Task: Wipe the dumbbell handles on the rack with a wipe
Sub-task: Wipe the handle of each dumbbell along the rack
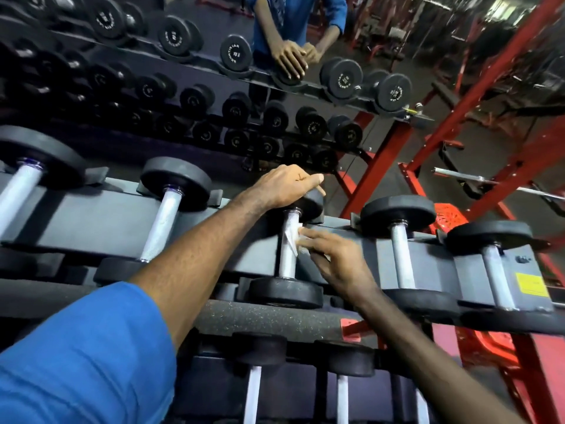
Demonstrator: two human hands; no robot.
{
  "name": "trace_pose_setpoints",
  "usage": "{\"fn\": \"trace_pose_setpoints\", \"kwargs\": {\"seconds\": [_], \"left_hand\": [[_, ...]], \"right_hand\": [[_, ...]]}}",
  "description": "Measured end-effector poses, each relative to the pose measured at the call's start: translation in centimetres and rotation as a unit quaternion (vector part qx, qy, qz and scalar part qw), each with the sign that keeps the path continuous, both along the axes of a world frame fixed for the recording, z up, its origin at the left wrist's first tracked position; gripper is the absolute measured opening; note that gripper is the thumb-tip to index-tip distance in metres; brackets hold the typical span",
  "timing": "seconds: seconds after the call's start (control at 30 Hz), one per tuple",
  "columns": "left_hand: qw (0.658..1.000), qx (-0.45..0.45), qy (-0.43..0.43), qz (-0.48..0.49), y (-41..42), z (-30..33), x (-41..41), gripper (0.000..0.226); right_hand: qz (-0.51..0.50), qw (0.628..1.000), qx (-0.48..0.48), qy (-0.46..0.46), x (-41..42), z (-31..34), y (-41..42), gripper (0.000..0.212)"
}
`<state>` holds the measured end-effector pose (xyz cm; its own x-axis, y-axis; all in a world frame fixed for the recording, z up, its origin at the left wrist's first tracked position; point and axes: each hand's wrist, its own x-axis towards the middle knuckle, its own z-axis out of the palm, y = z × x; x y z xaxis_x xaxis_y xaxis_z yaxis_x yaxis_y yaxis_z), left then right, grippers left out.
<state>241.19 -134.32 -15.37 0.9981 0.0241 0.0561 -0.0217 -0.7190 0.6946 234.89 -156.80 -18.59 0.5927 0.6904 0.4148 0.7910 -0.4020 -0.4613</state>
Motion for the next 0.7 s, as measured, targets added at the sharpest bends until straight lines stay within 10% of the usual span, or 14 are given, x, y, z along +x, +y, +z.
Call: {"fn": "trace_pose_setpoints", "kwargs": {"seconds": [0.23,0.37,0.53,0.7], "left_hand": [[1.000,-0.007,0.015,0.009,-0.2,0.5,-0.5,0.046],[0.999,-0.011,0.024,0.033,-0.7,1.0,-0.8,0.040],[0.999,-0.016,0.030,0.023,-0.7,0.9,-0.6,0.043],[0.999,-0.024,0.036,0.027,-1.0,1.4,-1.3,0.042]], "right_hand": [[-0.150,0.803,0.244,0.523,-2.3,-0.8,1.6,0.010],[-0.148,0.719,0.346,0.584,-0.2,-0.1,3.9,0.018],[-0.104,0.728,0.245,0.632,-1.3,-0.8,2.0,0.011],[-0.140,0.656,0.312,0.673,-0.2,-0.3,4.0,0.009]]}}
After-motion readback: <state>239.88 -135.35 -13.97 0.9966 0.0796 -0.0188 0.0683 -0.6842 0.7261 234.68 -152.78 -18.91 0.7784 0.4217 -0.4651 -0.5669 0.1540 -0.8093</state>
